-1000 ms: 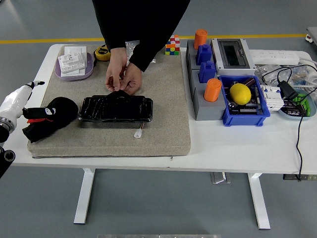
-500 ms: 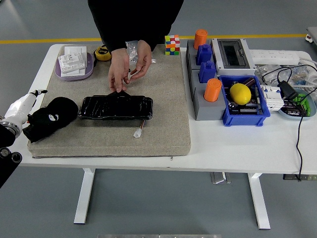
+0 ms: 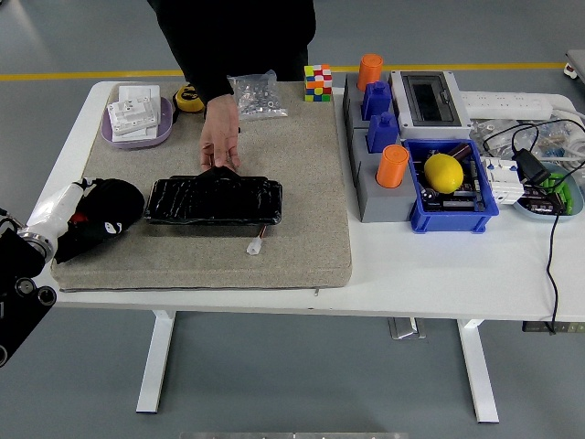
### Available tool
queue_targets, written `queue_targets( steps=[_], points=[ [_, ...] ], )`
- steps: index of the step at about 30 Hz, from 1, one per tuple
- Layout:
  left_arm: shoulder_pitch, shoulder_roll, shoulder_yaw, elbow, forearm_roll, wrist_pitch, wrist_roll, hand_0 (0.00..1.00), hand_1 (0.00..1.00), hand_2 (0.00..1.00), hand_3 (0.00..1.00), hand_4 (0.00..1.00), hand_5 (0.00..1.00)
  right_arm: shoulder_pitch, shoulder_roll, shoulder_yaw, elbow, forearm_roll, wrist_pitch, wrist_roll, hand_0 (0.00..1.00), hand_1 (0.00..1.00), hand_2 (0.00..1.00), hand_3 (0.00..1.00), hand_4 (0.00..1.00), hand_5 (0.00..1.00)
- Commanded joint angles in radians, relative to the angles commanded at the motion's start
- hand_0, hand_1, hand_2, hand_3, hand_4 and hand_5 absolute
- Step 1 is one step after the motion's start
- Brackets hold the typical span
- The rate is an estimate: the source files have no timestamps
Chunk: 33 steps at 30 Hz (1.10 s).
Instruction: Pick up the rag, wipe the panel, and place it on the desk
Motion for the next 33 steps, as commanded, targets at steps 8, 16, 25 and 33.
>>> queue_targets(
  steps=[8, 16, 25, 33],
  points=[
    [0.0, -0.001, 0.019, 0.016, -0.022, 0.048, 0.005, 0.786, 0.889, 0.918, 0.896, 0.87, 0.3, -0.001, -0.003, -0.009, 0.003, 0.001, -0.003, 0.0, 0.733, 0.619, 0.695, 0.615, 0.998, 0.567],
    [-0.002, -0.008, 0.027, 0.032, -0.029, 0.078, 0.008, 0.722, 0.83, 0.892, 0.866, 0.857, 0.301, -0.001, -0.003, -0.008, 0.003, 0.001, -0.005, 0.001, 0.733, 0.619, 0.695, 0.615, 0.998, 0.566],
    [-0.006, -0.012, 0.039, 0.043, -0.025, 0.108, 0.014, 0.582, 0.714, 0.845, 0.849, 0.833, 0.292, -0.003, -0.004, -0.005, 0.004, -0.004, -0.006, -0.001, 0.733, 0.619, 0.695, 0.615, 0.998, 0.566],
    [-0.012, -0.015, 0.048, 0.051, -0.022, 0.144, 0.017, 0.522, 0.617, 0.794, 0.778, 0.796, 0.278, 0.0, -0.002, -0.001, 0.004, -0.005, -0.006, 0.0, 0.733, 0.619, 0.695, 0.614, 0.998, 0.566]
  ],
)
